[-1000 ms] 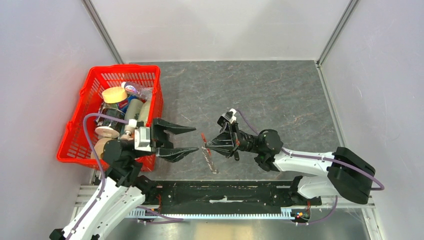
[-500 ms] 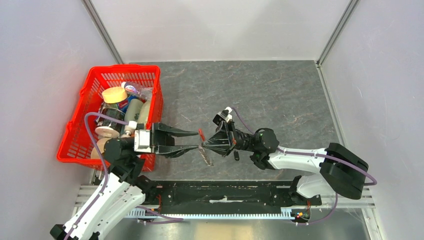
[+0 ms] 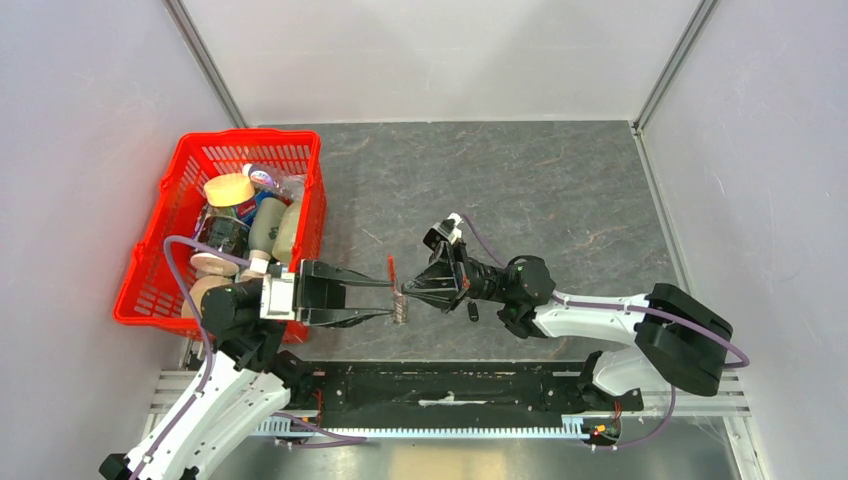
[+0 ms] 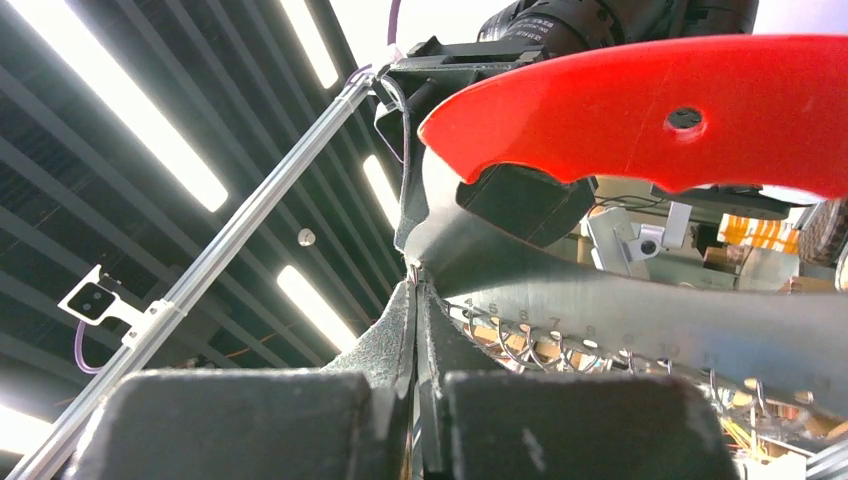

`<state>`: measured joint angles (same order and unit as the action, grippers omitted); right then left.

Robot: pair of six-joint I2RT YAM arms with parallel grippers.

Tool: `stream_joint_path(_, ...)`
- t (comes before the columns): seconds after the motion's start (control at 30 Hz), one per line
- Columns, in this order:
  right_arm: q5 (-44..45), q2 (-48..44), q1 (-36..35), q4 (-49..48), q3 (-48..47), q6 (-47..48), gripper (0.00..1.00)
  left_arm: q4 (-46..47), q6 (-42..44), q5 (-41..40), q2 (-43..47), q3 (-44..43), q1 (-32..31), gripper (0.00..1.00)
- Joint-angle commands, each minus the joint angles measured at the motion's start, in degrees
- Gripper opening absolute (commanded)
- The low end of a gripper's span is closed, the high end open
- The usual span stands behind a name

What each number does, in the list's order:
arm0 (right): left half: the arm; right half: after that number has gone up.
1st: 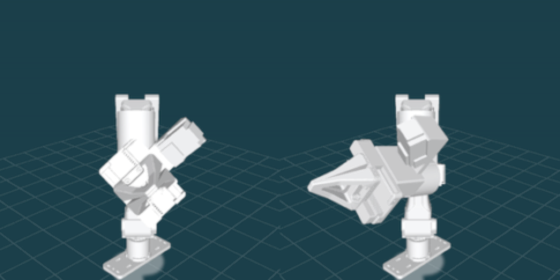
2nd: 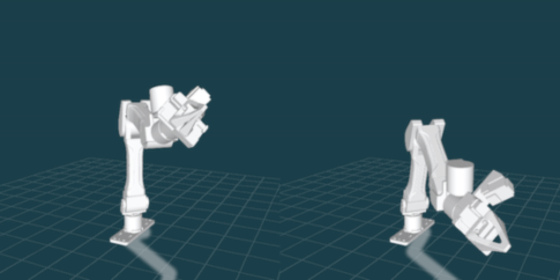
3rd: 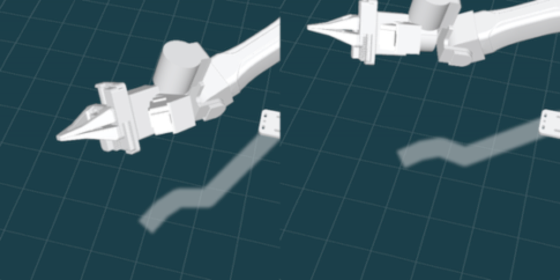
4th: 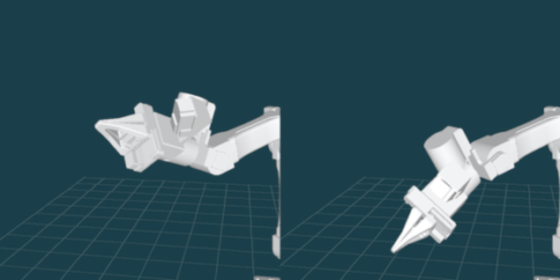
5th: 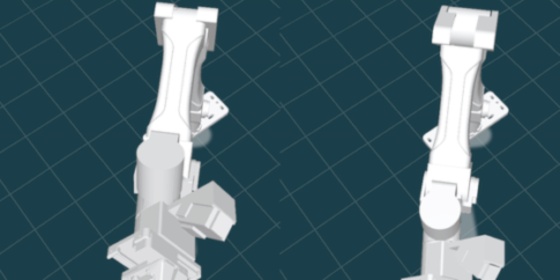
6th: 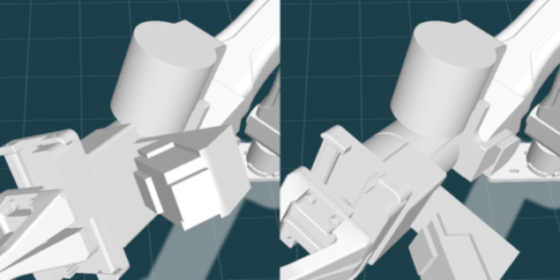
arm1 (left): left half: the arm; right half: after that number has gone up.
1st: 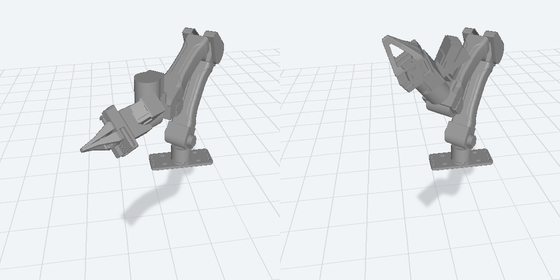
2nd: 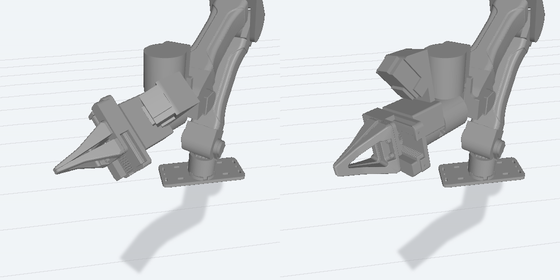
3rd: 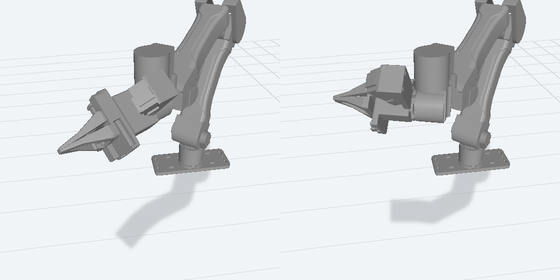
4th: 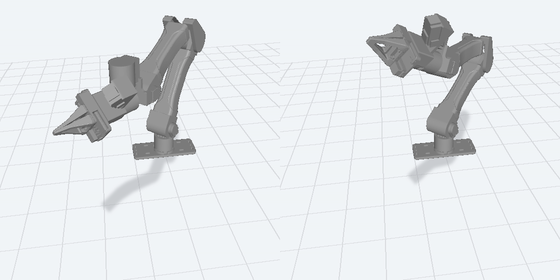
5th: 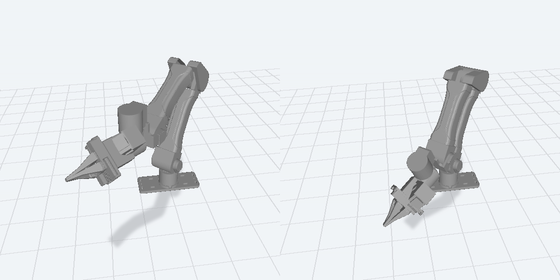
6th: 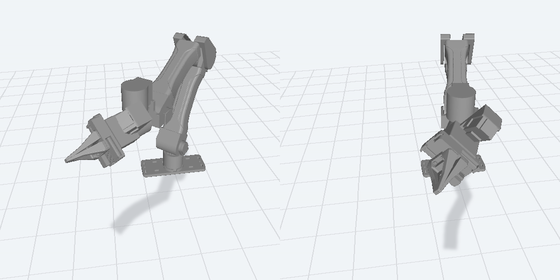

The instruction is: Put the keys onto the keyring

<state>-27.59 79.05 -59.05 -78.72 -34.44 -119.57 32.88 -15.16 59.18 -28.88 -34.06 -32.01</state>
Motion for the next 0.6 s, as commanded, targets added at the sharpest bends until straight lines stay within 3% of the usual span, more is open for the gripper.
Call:
stream_joint_path(0.0, 0.5, 0.4, -0.8, -3.2, -3.1, -11.4, 0.0, 1.9, 0.1, 0.7, -1.0, -0.6, -0.2, 0.48)
stream_joint_path(0.57, 1.6, -1.5, -1.1, -2.7, 0.1, -10.5, 0.0, -2.6, 3.9, -1.9, 0.6, -1.9, -0.2, 0.51)
